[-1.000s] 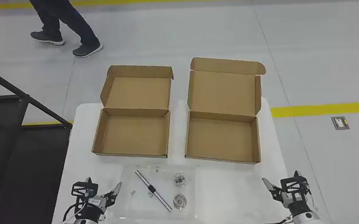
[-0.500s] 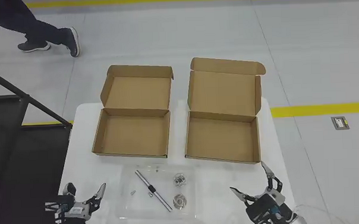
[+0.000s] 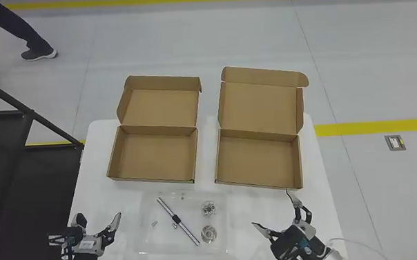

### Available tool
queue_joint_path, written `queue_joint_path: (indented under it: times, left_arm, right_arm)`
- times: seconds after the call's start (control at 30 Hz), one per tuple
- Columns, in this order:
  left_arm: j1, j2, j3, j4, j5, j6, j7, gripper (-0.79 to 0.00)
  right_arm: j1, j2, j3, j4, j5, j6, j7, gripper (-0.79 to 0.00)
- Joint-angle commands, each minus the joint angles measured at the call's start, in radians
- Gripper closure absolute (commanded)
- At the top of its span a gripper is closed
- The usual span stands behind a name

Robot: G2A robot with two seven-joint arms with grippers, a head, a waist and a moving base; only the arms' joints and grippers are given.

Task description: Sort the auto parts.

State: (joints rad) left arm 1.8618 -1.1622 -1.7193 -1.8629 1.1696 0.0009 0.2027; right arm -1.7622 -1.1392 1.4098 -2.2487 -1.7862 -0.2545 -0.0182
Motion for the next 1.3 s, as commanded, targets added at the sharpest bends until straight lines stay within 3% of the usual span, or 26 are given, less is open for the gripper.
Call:
queue_joint_path:
  times: [0.0, 0.27, 0.53, 0.87, 0.97, 1.17, 1.27]
  left_arm:
    - [-0.003, 0.000, 0.000, 0.000, -0.001, 0.000, -0.003, -0.785]
    - [-0.017, -0.005, -0.019, 0.001, -0.004, 0.006, -0.005, -0.785]
    - [-0.015, -0.011, -0.045, 0.022, -0.056, 0.022, -0.007, -0.785]
    - [-0.015, -0.011, -0.045, 0.022, -0.056, 0.022, -0.007, -0.785]
    - [-0.015, -0.011, -0.045, 0.022, -0.056, 0.022, -0.007, -0.785]
    - [-0.015, -0.011, -0.045, 0.022, -0.056, 0.022, -0.007, -0.785]
    - [-0.015, -0.011, -0.045, 0.022, -0.056, 0.022, -0.007, -0.785]
  right_arm:
    - [0.013, 0.000, -0.035, -0.023, -0.060, -0.012, 0.004, -0.785]
    - [0.250, -0.033, -0.306, 0.030, -0.096, -0.082, 0.195, -0.785]
    - [0.513, -0.107, -0.554, 0.188, 0.030, -0.026, 0.471, -0.785]
    - [0.523, -0.110, -0.562, 0.196, 0.036, -0.032, 0.488, -0.785]
    - [0.541, -0.111, -0.588, 0.228, 0.017, -0.087, 0.451, -0.785]
    - [0.671, -0.163, -0.692, 0.346, 0.092, -0.108, 0.731, -0.785]
    - [0.735, -0.195, -0.722, 0.414, 0.152, -0.050, 0.874, -0.785]
